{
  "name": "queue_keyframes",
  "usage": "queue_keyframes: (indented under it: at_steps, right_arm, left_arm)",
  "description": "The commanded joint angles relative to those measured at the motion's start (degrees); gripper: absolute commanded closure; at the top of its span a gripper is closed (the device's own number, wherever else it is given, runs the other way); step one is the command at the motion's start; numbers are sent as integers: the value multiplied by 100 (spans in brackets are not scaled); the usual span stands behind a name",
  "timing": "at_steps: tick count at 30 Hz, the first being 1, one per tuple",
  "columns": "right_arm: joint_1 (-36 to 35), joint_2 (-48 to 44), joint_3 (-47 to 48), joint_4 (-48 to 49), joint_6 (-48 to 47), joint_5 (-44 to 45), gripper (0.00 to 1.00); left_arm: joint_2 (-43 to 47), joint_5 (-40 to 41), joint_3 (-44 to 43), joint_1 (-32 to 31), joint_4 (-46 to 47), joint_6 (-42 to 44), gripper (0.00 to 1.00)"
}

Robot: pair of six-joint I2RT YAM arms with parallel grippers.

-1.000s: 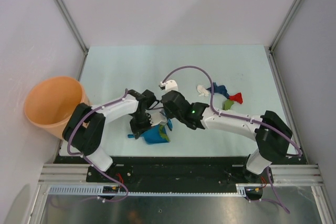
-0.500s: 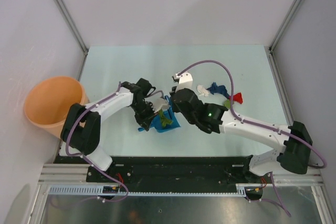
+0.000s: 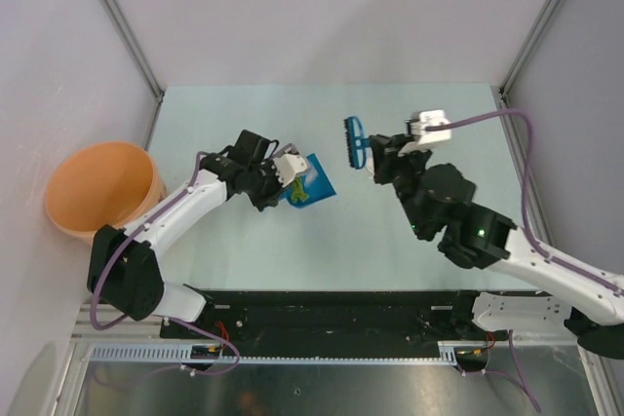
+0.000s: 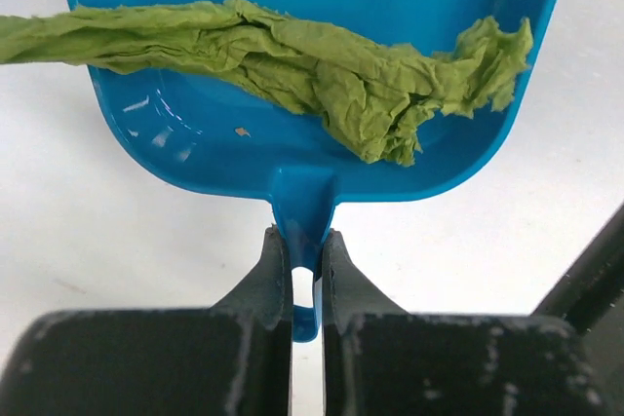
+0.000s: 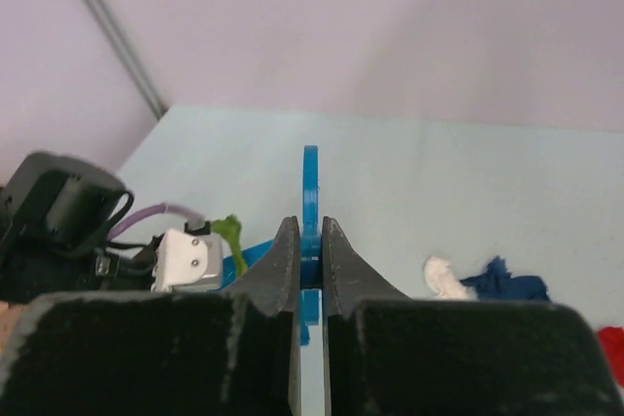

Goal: Sweep away the paper scraps from the table

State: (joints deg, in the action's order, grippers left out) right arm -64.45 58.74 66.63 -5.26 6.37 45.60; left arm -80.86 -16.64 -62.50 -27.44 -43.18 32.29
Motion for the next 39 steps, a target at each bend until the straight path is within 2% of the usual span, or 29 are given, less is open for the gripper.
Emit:
queue_keyframes:
  at_steps: [1,8,14,15,17,18,20,21,22,23,24,25,26,27,29,32,35,39]
  right_arm:
    - [-7,-441,184,27,-426,809,100]
    - [46,-776,157,-889,4,1205,100]
    - [195,-820,122,-1240,180,1241,100]
    - [230,-812,113,-1284,198,1197,100]
    - [327,-785,87,-1311,250,1092,100]
    - [362,-759,43,-1320,242,995,100]
    - [441,-733,25,-1355,285,846,100]
    - [529,-715,8,-1399,321,775,100]
    - [573,-680,-1,-1425,338,722,100]
    - [608,-662,-10,-1460,365,626,100]
    - [661,-645,-27,-1487,391,582,100]
    - [687,-618,-36,-1496,409,538,100]
    - [705,-618,-36,-1522,417,494,100]
    - [714,-609,-45,-1557,435,476,100]
    - [749,-583,-71,-1566,435,441,100]
    - [811,-557,-89,-1584,444,344,100]
    - [890,-487,-98,-1540,400,195,100]
    - [978,-381,-98,-1417,330,28,100]
  left_arm:
    - [464,531,-376,142,494,-407,100]
    - [957,-1278,-913,1512,460,-1137,100]
    - [1810,-1762,-1089,2654,468,-1497,100]
    - [1915,-2024,-1158,3170,468,-1698,100]
    - [2249,-2526,-1203,3708,468,-1849,100]
    - [2354,-3007,-1264,4294,468,-2006,100]
    - [2592,-3431,-1343,4877,468,-2261,100]
    - [2636,-3686,-1431,5454,468,-2367,100]
    - [2680,-4280,-1466,5773,468,-2472,100]
    - [2655,-4764,-1502,6107,468,-2778,100]
    - [2515,-5222,-1580,6815,468,-2981,100]
    - [2392,-6218,-1633,7170,477,-3192,100]
    - [2251,-6628,-1669,7513,477,-3690,100]
    - [1980,-6937,-1704,8117,477,-3895,100]
    - [1785,-7465,-1678,8639,459,-4212,100]
    - [1617,-7625,-1503,9797,468,-4170,100]
    - [1416,-7809,-1467,10476,468,-4135,100]
    - [1397,-7662,-1493,10847,477,-3968,100]
